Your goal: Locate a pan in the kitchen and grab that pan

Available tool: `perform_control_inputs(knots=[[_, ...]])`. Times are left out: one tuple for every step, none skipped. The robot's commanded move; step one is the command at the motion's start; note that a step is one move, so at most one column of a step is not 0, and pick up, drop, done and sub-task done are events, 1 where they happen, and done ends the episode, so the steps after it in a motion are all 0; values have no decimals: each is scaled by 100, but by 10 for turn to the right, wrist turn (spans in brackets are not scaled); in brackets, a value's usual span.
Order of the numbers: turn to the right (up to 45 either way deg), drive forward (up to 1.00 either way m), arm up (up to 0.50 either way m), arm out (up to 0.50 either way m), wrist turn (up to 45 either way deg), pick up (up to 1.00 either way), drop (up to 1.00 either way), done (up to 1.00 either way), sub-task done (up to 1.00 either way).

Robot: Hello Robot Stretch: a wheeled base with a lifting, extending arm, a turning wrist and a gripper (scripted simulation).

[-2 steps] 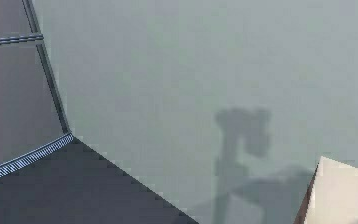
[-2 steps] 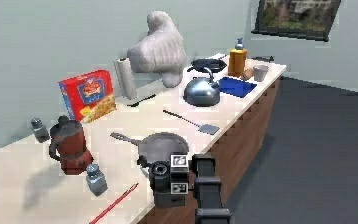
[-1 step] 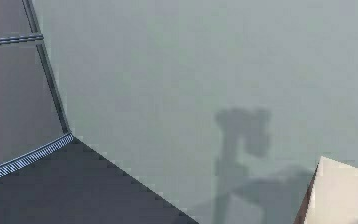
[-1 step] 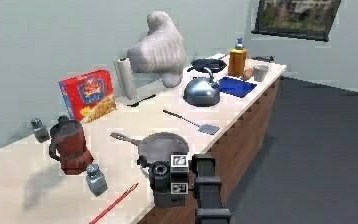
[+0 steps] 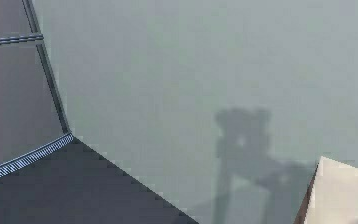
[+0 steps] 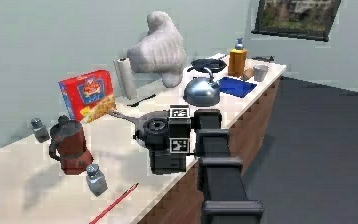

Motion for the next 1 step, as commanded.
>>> perform_control_inputs(knots=[[0,0,0,0,0,0,0,100,0]])
